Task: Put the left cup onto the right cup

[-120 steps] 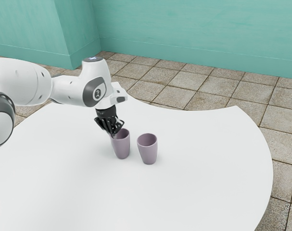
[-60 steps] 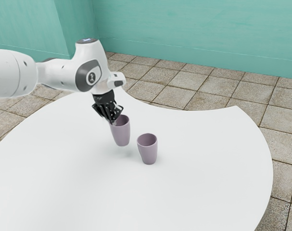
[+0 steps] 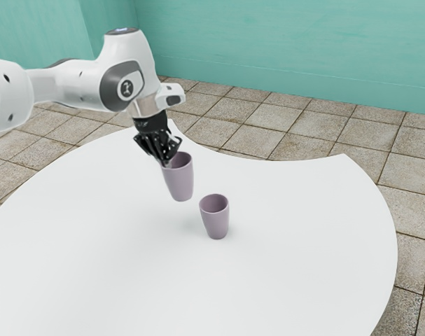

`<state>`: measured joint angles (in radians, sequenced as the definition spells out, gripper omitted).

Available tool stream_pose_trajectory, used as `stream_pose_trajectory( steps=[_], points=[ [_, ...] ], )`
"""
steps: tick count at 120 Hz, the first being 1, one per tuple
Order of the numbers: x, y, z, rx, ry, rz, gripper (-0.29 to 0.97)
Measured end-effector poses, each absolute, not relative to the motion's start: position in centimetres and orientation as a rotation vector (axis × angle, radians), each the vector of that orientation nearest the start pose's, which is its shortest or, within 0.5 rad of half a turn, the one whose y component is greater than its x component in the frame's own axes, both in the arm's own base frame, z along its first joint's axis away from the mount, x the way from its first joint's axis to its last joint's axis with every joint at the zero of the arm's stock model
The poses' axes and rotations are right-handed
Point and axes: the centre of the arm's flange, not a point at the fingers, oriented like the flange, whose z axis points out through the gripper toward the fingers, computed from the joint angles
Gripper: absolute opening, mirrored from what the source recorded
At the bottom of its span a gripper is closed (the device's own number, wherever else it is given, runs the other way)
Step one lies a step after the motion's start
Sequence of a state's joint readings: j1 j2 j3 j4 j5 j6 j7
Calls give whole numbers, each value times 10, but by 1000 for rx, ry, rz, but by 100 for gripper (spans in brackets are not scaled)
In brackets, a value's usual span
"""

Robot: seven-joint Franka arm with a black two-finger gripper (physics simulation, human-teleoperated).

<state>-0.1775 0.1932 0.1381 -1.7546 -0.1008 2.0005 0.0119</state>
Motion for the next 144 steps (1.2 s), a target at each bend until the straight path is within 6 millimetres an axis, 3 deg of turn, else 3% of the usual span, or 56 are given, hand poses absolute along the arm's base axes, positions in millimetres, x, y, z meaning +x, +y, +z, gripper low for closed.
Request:
stream_pose_trajectory(
  steps=[28, 65, 144],
  points=[
    [630, -55, 472, -3206, 38, -102, -10],
    [656, -64, 462, -3200, 18, -96, -10],
    [661, -84, 443, -3212, -5, -60, -10]
  ],
)
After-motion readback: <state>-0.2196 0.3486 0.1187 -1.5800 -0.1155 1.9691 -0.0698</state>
